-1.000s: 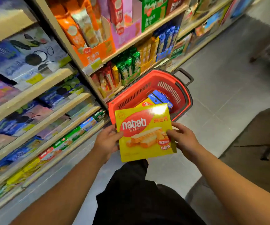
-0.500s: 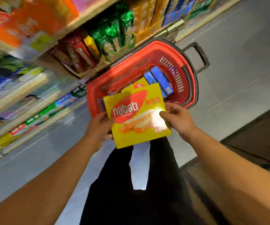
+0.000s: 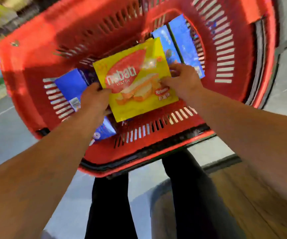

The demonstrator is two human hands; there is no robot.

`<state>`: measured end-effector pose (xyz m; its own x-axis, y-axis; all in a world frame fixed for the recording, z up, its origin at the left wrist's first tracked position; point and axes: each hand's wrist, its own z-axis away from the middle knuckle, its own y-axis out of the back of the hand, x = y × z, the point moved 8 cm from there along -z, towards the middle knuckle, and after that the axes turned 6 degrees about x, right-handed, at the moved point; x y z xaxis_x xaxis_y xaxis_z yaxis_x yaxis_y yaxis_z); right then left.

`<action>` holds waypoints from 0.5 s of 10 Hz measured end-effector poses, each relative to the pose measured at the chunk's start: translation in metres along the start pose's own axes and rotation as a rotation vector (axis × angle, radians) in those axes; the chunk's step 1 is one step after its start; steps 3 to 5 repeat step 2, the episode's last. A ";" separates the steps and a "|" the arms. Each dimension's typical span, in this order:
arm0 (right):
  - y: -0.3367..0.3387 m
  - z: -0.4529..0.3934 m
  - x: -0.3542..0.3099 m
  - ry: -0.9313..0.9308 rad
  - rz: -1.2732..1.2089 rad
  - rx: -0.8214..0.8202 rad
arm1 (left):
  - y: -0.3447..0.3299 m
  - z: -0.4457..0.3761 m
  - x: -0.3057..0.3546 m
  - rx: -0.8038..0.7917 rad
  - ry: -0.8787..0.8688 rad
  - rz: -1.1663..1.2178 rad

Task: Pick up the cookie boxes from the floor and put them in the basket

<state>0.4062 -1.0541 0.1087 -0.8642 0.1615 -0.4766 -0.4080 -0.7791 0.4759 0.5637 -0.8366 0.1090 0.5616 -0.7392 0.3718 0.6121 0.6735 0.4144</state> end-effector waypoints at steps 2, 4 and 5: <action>-0.010 0.012 -0.010 0.268 0.368 0.022 | 0.006 -0.008 -0.002 0.160 -0.212 -0.347; -0.010 0.012 -0.010 0.268 0.368 0.022 | 0.006 -0.008 -0.002 0.160 -0.212 -0.347; -0.010 0.012 -0.010 0.268 0.368 0.022 | 0.006 -0.008 -0.002 0.160 -0.212 -0.347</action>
